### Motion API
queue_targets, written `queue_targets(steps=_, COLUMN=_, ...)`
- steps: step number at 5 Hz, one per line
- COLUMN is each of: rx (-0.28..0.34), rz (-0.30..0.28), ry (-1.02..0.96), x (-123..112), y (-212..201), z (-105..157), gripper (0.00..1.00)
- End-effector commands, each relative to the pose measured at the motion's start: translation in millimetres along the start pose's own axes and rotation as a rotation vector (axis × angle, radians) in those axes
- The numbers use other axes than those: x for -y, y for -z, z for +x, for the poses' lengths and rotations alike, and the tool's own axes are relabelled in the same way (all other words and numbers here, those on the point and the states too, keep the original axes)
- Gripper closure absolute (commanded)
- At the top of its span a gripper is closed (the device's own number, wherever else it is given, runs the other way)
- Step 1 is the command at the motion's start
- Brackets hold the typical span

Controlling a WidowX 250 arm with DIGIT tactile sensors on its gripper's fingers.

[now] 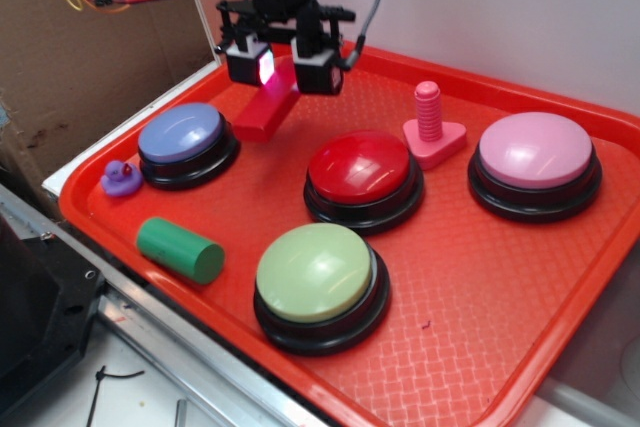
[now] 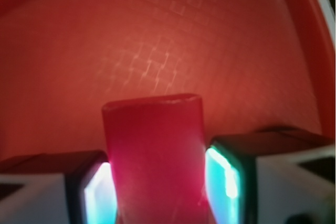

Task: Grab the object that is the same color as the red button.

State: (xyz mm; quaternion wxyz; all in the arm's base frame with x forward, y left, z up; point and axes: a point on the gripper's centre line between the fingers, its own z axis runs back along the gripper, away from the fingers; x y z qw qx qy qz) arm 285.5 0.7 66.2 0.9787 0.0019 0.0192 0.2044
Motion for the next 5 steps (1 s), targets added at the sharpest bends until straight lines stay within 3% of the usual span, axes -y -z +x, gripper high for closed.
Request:
queue_targets(steps=1, rx=0.035, rz=-0.171, ry=0.094, x=5.0, y=-56.5, z=-8.1, gripper=1.0)
queue_targets(steps=3, rx=-0.02, rz=-0.076, ry=0.208, x=16.5, y=-41.0, z=-20.6, gripper=1.0)
queue_targets(steps=4, rx=-0.015, rz=-0.017, ry=0.253, x=23.4, y=-27.7, z=-24.7, gripper=1.0)
queue_targets(steps=5, rx=0.01, rz=-0.048, ry=0.197, x=21.0, y=-18.7, z=-28.9, gripper=1.0)
